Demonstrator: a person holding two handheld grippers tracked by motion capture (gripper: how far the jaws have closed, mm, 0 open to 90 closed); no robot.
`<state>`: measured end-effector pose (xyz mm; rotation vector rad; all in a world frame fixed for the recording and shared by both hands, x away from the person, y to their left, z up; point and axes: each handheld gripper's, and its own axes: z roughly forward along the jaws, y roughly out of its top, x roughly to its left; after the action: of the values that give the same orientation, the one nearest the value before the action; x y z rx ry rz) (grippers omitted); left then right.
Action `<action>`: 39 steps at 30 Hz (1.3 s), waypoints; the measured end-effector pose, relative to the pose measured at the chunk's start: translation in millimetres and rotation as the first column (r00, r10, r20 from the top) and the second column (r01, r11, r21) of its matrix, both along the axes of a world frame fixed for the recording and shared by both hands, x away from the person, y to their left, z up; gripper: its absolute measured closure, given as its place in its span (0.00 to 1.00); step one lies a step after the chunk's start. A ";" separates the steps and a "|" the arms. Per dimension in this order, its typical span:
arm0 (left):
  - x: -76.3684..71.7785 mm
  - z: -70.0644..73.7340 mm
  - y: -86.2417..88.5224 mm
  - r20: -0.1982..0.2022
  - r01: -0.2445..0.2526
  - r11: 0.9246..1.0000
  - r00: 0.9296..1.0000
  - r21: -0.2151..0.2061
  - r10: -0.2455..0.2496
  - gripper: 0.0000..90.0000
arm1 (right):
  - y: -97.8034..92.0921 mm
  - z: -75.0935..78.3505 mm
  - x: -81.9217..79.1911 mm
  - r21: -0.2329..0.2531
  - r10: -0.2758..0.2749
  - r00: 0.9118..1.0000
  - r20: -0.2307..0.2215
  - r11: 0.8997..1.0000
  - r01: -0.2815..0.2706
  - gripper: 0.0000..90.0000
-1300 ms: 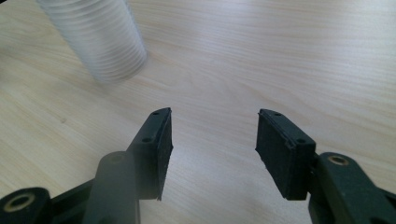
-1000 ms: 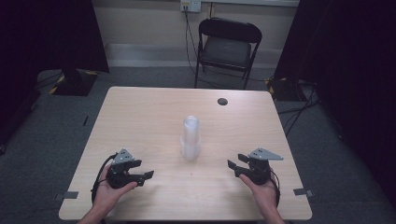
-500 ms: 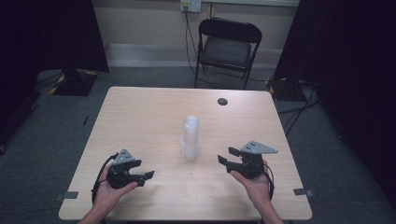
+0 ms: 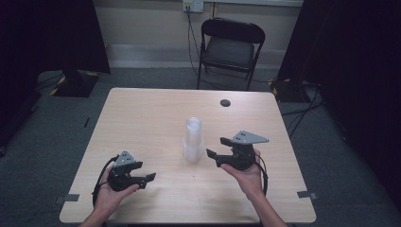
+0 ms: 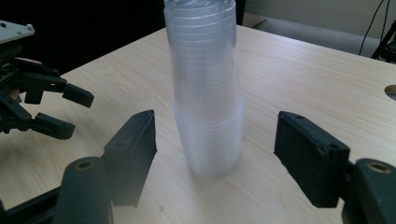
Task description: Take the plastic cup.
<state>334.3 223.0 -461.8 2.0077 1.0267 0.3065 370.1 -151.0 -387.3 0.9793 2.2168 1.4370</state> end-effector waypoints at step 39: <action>1.0 -1.4 -1.2 -0.007 0.004 1.000 1.000 0.016 -0.004 0.30 | 64.2 -18.1 68.9 0.036 0.037 0.999 -0.010 0.999 -0.037 0.19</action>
<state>335.4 221.8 -463.3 2.0263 1.0271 0.3065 439.0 -86.8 -405.3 0.9647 2.2351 1.4963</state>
